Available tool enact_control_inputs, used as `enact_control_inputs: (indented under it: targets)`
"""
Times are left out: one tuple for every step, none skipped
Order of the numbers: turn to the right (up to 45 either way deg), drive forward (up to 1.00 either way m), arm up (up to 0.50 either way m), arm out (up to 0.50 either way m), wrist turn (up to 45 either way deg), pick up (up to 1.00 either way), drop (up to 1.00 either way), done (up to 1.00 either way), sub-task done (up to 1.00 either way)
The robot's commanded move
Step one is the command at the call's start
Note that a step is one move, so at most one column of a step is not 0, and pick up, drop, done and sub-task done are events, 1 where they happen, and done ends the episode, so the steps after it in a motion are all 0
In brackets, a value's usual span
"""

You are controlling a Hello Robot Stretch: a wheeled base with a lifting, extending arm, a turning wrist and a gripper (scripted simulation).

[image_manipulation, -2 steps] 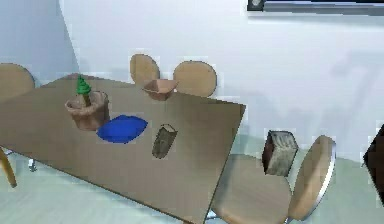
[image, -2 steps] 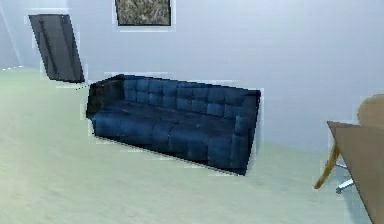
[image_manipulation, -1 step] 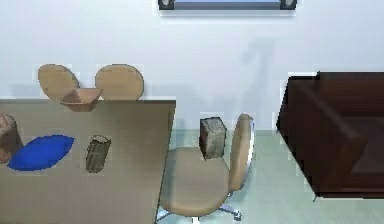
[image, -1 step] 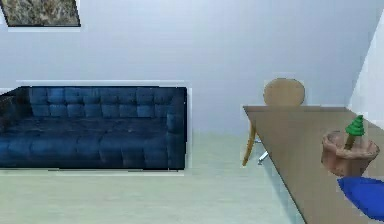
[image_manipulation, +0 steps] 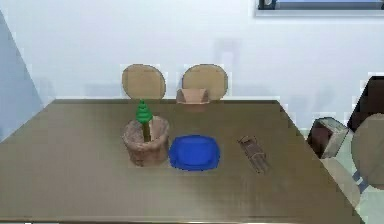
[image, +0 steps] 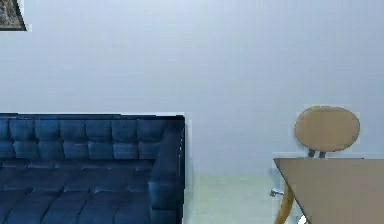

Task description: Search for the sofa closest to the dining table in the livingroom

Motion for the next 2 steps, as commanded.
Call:
enact_control_inputs:
  targets:
    - [-42.0,0.00,0.00,0.00,0.0,0.00,0.00,0.00,0.00]
    - [0.0,0.00,0.00,0.00,0.0,0.00,0.00,1.00,0.00]
